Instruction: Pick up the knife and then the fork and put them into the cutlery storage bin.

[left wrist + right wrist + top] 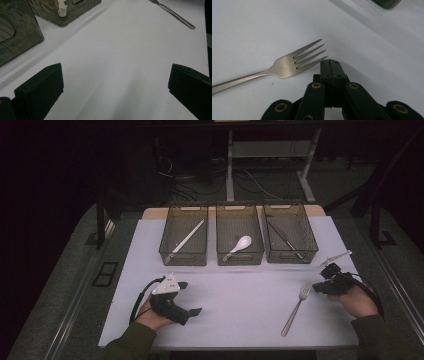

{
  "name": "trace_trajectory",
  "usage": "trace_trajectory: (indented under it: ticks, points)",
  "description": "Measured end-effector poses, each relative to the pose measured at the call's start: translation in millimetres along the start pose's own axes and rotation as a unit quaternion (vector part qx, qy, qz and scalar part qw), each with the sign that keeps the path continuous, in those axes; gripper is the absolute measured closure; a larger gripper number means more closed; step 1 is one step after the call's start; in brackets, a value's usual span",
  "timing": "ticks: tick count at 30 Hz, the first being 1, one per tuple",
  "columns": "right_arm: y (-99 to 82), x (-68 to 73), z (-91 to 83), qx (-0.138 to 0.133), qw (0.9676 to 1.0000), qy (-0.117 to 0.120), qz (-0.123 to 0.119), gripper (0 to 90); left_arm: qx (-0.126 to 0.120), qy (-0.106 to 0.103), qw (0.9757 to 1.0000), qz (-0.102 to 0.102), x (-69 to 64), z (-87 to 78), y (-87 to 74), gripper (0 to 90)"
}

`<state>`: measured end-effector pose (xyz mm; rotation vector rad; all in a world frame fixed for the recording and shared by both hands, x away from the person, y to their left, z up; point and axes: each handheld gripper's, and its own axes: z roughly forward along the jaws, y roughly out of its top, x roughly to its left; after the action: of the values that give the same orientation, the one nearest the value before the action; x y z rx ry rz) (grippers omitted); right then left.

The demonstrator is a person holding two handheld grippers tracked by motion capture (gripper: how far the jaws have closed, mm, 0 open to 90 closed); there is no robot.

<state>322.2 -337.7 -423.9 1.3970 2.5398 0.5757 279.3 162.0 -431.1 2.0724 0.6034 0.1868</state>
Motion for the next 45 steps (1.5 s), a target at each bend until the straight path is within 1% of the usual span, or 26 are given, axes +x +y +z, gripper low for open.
trace_trajectory:
  ticks: [8,13,14,19,21,29,31,33,35,38,40,42,45]
  points:
    - [7.6,0.8,4.7,0.001,1.0000,0.002,-0.004,89.6,0.000,0.000,1.0000,0.000,0.0,0.1,0.1,0.0]
    - [16.1,3.0,9.8,0.002,1.0000,0.006,-0.006,89.6,-0.001,0.000,1.0000,-0.001,-0.3,0.0,0.2,0.0]
    - [18.4,3.5,11.2,0.003,0.9999,0.006,-0.009,89.6,-0.001,0.000,1.0000,-0.001,-0.2,0.1,0.2,0.0]
    - [28.5,6.0,16.8,-0.006,0.9998,0.013,-0.014,89.6,0.001,0.000,1.0000,0.000,-0.3,0.3,0.2,0.0]
    - [31.7,7.3,18.7,-0.006,0.9998,0.014,-0.014,89.6,0.001,0.000,1.0000,0.001,-0.1,0.4,0.2,0.0]
    - [46.9,15.4,26.9,-0.015,0.9992,0.026,-0.027,89.6,0.000,0.000,1.0000,0.000,0.0,0.3,0.2,0.0]
    - [48.0,17.8,24.8,-0.019,0.9993,0.018,-0.028,89.6,0.000,0.000,1.0000,0.000,-0.1,-0.1,0.1,0.0]
    - [44.8,20.5,16.0,-0.029,0.9990,0.019,-0.029,89.6,-0.001,0.000,1.0000,0.000,0.1,-0.2,-0.1,0.0]
    - [39.5,24.3,7.0,-0.043,0.9982,0.027,-0.031,89.6,0.000,0.000,1.0000,0.001,0.5,-0.1,-0.1,0.0]
    - [31.4,36.6,-0.3,-0.050,0.9968,0.046,-0.042,89.6,0.001,0.001,1.0000,0.001,-0.3,-0.1,0.0,0.0]
    - [27.1,47.4,-2.3,-0.051,0.9951,0.064,-0.056,89.6,-0.001,0.001,1.0000,0.000,-0.6,-0.2,0.1,0.0]
    - [23.9,58.6,-2.8,-0.052,0.9931,0.082,-0.065,89.6,-0.001,0.001,1.0000,0.000,0.0,-0.2,0.2,0.0]
    - [20.9,74.6,-0.7,-0.047,0.9910,0.094,-0.083,89.6,0.001,0.002,1.0000,0.000,-0.4,0.2,0.1,0.0]
